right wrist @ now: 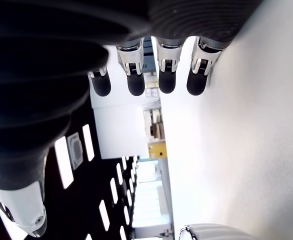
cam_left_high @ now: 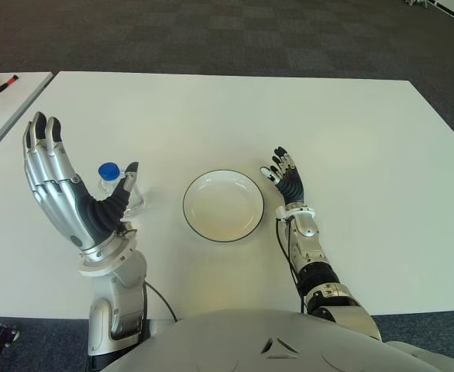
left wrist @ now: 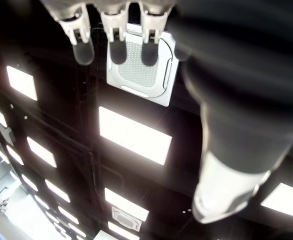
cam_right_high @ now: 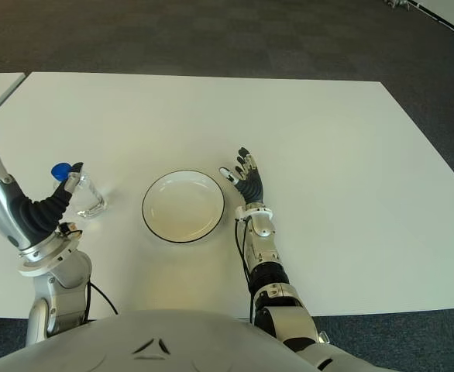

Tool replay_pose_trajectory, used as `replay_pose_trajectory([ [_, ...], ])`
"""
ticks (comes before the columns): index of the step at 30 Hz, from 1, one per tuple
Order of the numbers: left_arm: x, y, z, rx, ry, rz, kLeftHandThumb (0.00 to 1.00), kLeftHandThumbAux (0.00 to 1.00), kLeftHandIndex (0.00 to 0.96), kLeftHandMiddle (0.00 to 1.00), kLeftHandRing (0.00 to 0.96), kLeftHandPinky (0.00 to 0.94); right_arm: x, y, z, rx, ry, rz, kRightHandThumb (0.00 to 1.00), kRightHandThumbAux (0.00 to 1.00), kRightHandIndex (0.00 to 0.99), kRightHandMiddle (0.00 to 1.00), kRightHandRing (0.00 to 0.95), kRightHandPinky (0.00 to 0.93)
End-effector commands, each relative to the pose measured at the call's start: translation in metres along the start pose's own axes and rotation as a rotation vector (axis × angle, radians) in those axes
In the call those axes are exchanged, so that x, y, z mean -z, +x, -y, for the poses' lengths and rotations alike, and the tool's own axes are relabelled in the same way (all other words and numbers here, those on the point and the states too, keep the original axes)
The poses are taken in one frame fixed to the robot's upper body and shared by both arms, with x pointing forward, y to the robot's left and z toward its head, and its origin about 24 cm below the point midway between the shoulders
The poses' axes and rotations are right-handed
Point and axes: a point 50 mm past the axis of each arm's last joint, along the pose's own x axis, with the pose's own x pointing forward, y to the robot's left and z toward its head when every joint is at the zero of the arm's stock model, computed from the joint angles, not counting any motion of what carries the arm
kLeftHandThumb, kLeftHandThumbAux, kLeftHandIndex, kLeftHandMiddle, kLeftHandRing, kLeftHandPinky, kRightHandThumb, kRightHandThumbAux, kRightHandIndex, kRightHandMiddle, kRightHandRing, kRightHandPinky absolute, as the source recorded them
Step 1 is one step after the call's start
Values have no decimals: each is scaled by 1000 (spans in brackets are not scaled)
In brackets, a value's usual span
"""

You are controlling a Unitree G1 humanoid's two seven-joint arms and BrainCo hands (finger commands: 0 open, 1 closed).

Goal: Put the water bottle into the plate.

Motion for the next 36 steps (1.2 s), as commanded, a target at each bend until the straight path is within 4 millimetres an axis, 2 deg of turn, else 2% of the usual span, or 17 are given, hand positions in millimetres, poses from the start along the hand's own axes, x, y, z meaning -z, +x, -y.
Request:
replay_pose_trajectory([
  [1, 9, 1, 2, 55, 27, -24, 0, 898, 55, 61, 45, 70, 25, -12, 1, 13, 22, -141, 23, 691, 0, 0, 0, 30],
  [16, 25, 2, -3, 159, 203, -72, 0, 849, 30, 23, 9, 46, 25, -12, 0, 16, 27, -129, 26, 706, 0, 0, 0, 30],
  [21, 31, -2, 11, 195, 263, -70, 0, 857, 27, 17, 1, 37, 25, -12, -1, 18, 26, -133, 27, 704, 0, 0, 0, 27],
  [36, 45, -7, 26, 255, 299, -71, 0, 879, 10, 0, 0, 12, 26, -12, -1, 14, 30, -135, 23, 693, 0, 0, 0, 25],
])
